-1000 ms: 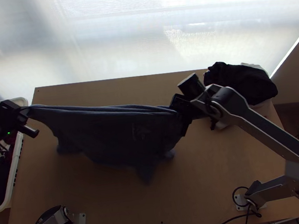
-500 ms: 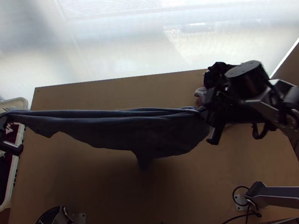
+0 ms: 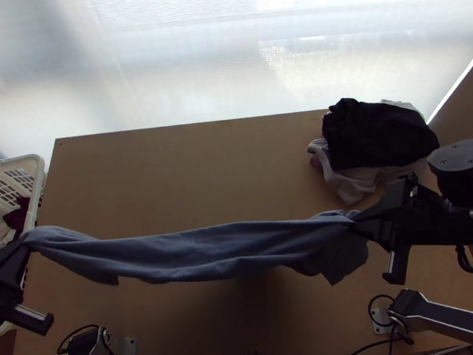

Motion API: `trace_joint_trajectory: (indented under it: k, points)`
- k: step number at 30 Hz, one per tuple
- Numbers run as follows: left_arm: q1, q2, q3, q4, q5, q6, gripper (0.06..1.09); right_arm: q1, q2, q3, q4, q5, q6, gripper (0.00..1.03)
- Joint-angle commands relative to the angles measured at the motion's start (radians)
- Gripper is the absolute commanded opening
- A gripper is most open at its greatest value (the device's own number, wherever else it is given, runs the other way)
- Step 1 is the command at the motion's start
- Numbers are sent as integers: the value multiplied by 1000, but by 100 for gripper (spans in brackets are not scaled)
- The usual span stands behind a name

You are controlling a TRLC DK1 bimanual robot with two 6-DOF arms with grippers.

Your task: Fold the t-shirt

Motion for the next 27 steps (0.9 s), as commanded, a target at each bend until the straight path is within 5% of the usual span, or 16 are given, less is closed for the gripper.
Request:
trace_joint_trajectory:
  k: [1, 8, 16, 27]
  points:
    - [-76, -92, 27, -32, -9, -71, 10, 11, -86, -90, -12, -21, 19, 4]
    - [-136, -104, 19, -29, -8, -136, 10, 42, -89, -96, -3, -21, 16, 4]
    - [-117, -52, 7, 66, -32, -146, 10, 45, 37, 123, 12, -12, -33, 3]
    - [-39, 28, 125, 147, -31, -274, 10, -37, 158, 408, 30, -4, 11, 3]
